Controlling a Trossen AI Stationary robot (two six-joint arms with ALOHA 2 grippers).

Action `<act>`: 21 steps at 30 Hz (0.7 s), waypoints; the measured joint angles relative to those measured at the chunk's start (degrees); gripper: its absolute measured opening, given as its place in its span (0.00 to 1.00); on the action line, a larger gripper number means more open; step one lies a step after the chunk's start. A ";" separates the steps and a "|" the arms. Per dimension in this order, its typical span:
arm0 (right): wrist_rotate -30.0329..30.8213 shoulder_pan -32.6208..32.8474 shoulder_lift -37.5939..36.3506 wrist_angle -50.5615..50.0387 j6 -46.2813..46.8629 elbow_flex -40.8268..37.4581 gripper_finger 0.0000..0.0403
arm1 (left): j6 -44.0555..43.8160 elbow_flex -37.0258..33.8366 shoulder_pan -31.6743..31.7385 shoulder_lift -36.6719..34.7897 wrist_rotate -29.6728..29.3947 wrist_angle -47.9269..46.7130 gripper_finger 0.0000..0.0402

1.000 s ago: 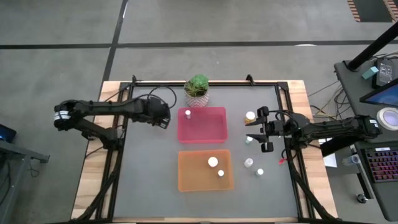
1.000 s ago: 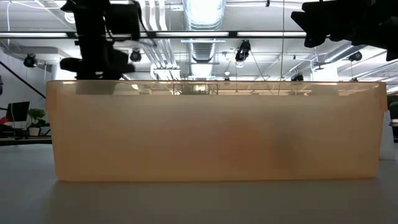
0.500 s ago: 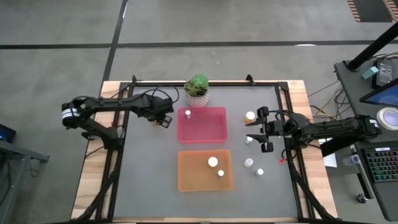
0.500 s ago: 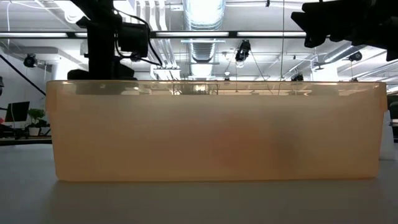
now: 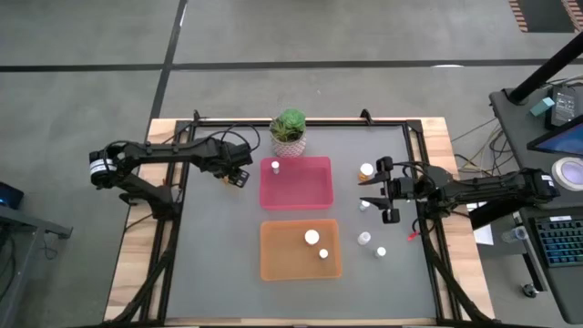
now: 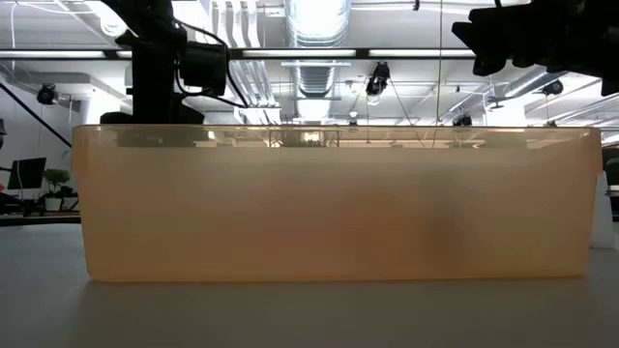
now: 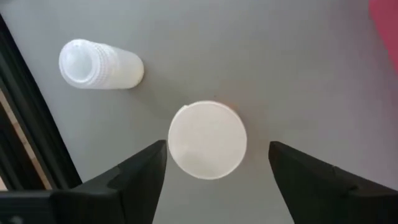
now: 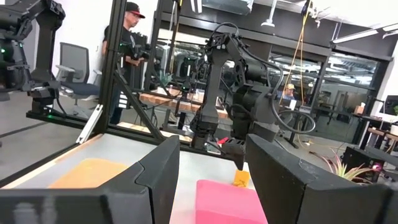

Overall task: Pick and place medicine bottles into bin by pill shape (circle, oval)
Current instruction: Put the left orange capsule bottle into the orange bin

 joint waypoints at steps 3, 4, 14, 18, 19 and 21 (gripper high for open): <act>0.00 0.00 -0.02 0.04 0.00 0.00 0.44 | 0.02 0.00 0.89 -0.02 -0.07 0.36 0.65; 0.00 0.00 -0.02 0.04 0.00 0.00 0.44 | 0.04 0.00 1.15 -0.02 -0.07 0.35 0.65; 0.02 0.00 -0.02 0.04 0.00 0.00 0.44 | 1.09 -0.56 2.01 -0.06 -0.24 2.12 0.65; 0.02 0.00 -0.02 0.04 0.00 0.00 0.44 | 1.05 -2.28 2.30 -0.09 -0.24 3.36 0.65; 0.02 0.00 -0.02 0.04 0.00 0.00 0.44 | 1.05 -2.74 2.30 -0.09 -0.24 3.91 0.65; 0.02 0.00 -0.02 0.04 -0.01 0.00 0.44 | 1.07 -3.77 2.30 -0.09 -0.24 4.87 0.65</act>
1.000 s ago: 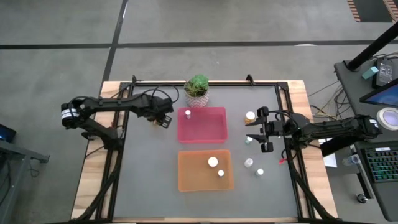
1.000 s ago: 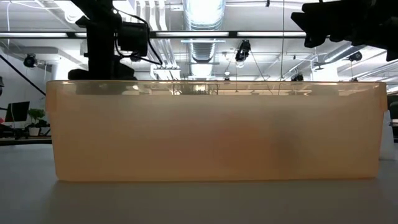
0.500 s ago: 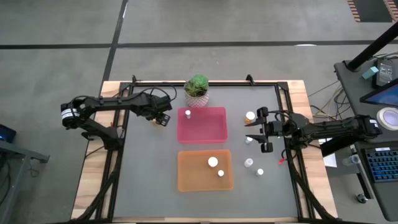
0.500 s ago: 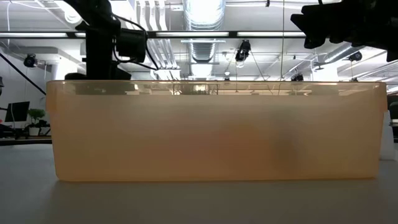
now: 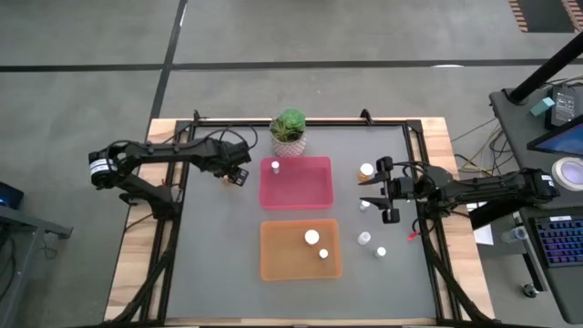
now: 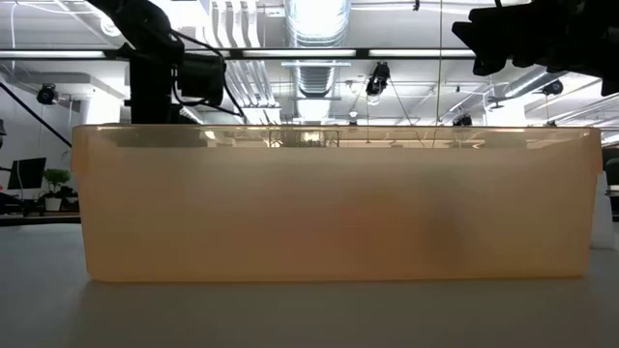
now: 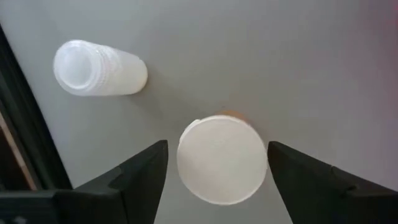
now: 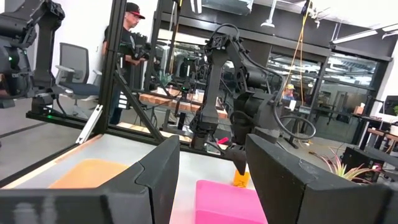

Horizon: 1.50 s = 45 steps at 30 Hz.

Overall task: Pick and place medicine bottles into bin by pill shape (circle, oval)
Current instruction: Put the left orange capsule bottle into the orange bin

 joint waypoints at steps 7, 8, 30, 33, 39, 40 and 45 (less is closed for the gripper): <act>0.01 0.00 0.00 0.00 -0.01 0.00 0.44 | 0.39 -0.89 -0.02 0.00 0.00 1.55 0.65; 0.02 0.00 0.00 0.00 -0.01 0.00 0.44 | 0.39 -0.89 -0.02 0.00 0.00 1.55 0.64; 0.02 0.00 0.00 0.00 -0.03 0.00 0.44 | 1.00 1.58 -0.53 0.00 -0.02 -2.57 0.50; 0.02 0.00 0.00 0.00 -0.03 0.00 0.44 | 1.01 4.29 -1.83 0.00 -0.01 -7.25 0.49; 0.04 0.00 0.00 0.00 -0.14 0.02 0.44 | 4.23 11.67 -8.13 0.00 0.72 -12.53 0.49; 0.06 0.00 0.00 0.02 -0.25 0.02 0.44 | 5.06 13.16 -9.63 0.00 1.32 -12.94 0.49; 0.43 0.00 0.00 0.09 -0.58 0.02 0.44 | 7.11 20.94 -18.28 0.00 2.34 -13.24 0.49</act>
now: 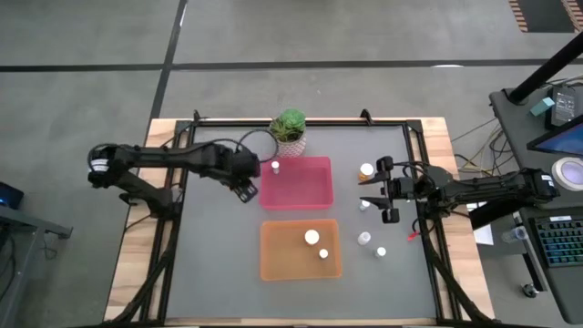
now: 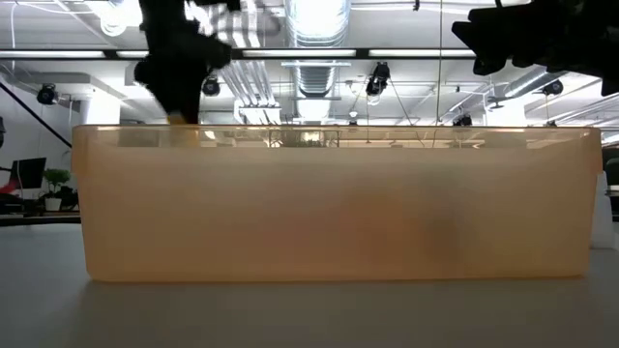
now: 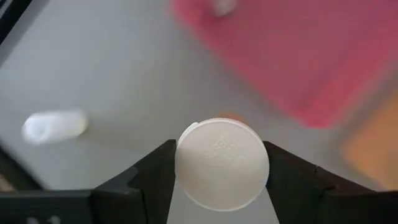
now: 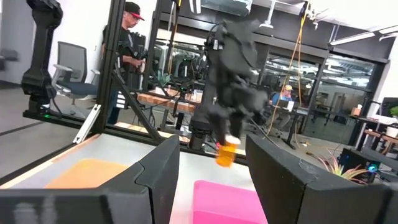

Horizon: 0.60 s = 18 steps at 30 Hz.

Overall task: Pick and place medicine bottles into bin by pill shape (circle, oval)
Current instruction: Put the left orange capsule bottle into the orange bin

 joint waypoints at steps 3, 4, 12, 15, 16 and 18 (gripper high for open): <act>0.38 0.00 -0.01 0.00 -0.47 0.00 0.44 | 1.01 4.40 -5.61 0.00 -0.03 0.04 0.49; 0.64 0.00 -0.01 0.00 -0.52 0.00 0.44 | 1.16 5.72 -7.45 0.00 -0.16 0.09 0.49; 1.03 -0.01 -0.04 0.34 -1.48 0.00 0.44 | 11.19 10.45 -17.89 0.33 -2.28 10.75 0.49; 1.07 -0.01 -0.06 0.99 -2.04 0.04 0.44 | 12.79 10.71 -18.64 0.37 -2.65 14.56 0.49; 1.08 0.00 -0.06 1.25 -2.14 0.04 0.44 | 12.93 10.72 -18.66 0.40 -2.69 15.64 0.49; 1.10 -0.05 -0.07 1.41 -2.40 0.04 0.44 | 13.10 10.72 -18.66 1.58 -2.82 16.72 0.49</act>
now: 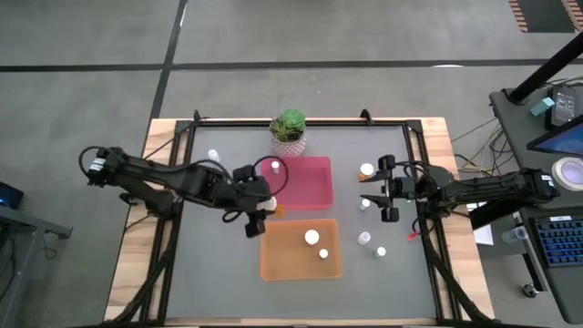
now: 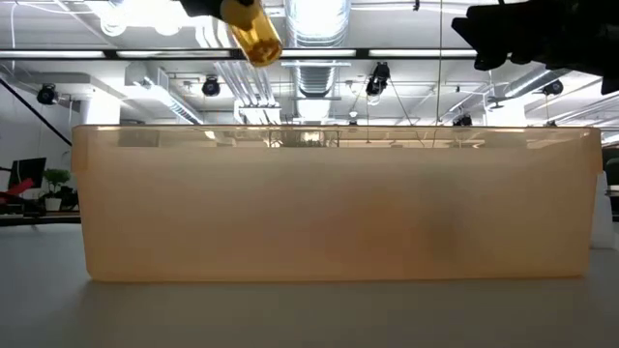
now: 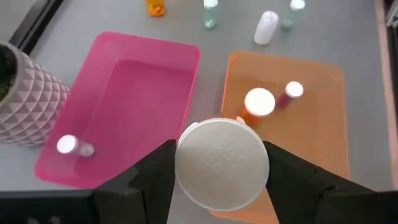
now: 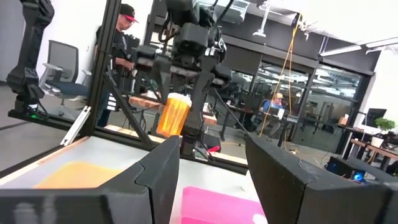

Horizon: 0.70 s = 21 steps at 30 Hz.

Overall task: Pick and place medicine bottles into bin by pill shape (circle, oval)
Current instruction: Put the left orange capsule bottle into the orange bin

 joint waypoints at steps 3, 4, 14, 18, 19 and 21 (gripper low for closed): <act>0.07 -0.01 0.01 -0.01 -0.35 0.00 0.44 | 0.39 0.27 -0.04 3.09 0.46 -0.99 0.49; 0.06 -0.09 0.01 -0.01 -0.43 0.00 0.44 | 1.14 0.71 -0.04 4.45 0.68 -0.93 0.49; 0.07 -0.38 0.10 -0.25 -0.08 0.35 0.44 | 9.17 10.94 -0.54 18.89 4.72 -9.25 0.49; 0.07 -0.38 0.10 -0.21 -0.08 0.35 0.44 | 9.19 14.18 -2.26 22.34 4.77 -10.99 0.49; 0.07 -0.38 0.10 -0.21 -0.08 0.35 0.44 | 9.11 14.29 -2.80 22.93 4.83 -10.98 0.49; 0.07 -0.38 0.10 -0.20 -0.06 0.35 0.44 | 8.32 14.27 -3.87 24.05 4.85 -11.28 0.49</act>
